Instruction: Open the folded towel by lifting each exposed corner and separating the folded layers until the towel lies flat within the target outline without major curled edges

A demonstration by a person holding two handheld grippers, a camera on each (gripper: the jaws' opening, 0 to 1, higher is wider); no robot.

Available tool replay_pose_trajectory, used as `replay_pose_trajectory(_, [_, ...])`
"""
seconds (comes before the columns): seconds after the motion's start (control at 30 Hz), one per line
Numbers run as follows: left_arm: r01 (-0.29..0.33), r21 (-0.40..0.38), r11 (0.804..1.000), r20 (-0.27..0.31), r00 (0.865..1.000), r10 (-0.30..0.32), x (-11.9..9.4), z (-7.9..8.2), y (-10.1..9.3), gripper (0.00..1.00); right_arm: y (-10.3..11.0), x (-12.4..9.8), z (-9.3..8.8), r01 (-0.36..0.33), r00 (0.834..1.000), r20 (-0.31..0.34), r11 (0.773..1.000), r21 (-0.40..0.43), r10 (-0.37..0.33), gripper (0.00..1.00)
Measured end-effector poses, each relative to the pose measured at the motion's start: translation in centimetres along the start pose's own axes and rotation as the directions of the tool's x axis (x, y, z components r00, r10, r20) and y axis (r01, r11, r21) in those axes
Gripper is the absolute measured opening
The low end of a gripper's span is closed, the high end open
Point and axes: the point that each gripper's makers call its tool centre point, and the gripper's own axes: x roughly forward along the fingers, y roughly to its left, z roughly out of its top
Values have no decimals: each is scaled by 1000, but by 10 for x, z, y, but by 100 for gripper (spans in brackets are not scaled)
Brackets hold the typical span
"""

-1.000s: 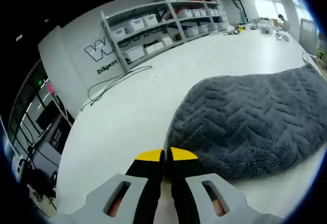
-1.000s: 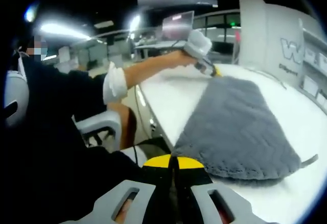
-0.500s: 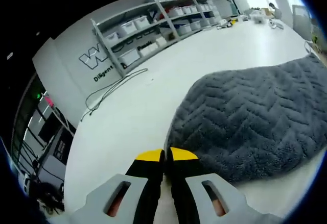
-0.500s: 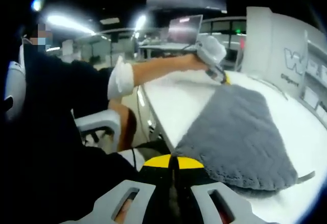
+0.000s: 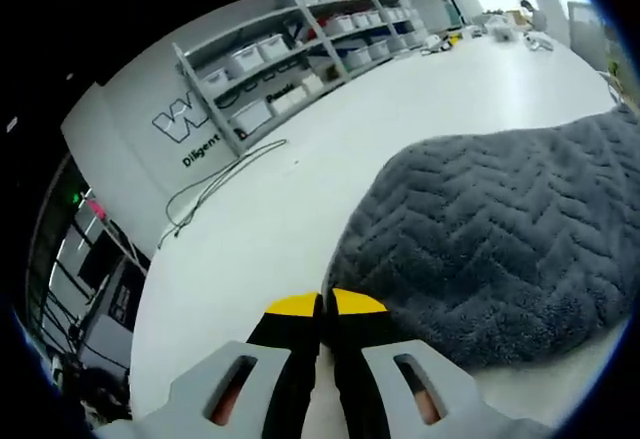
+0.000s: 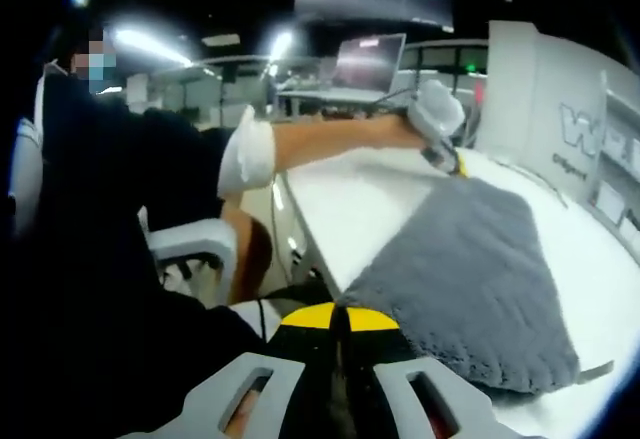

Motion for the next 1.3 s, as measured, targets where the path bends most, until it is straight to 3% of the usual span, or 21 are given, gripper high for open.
replay_pose_trajectory(0.2, [-3, 35, 999, -13, 1000, 3, 2, 3, 0, 3, 2, 2, 2, -3, 1000, 6, 1000, -8, 4, 0])
replay_pose_trajectory(0.37, [1, 14, 1000, -9, 1000, -1, 8, 6, 0, 3, 4, 6, 5, -6, 1000, 7, 1000, -23, 6, 0])
replay_pose_trajectory(0.77, [0, 80, 997, -6, 1000, 0, 18, 16, -3, 2, 8, 14, 10, -9, 1000, 13, 999, -48, 10, 0])
replay_pose_trajectory(1.3, [6, 90, 996, 13, 1000, -7, 30, 27, -11, 2, 12, 23, 20, -1, 999, 49, 998, -67, 5, 0])
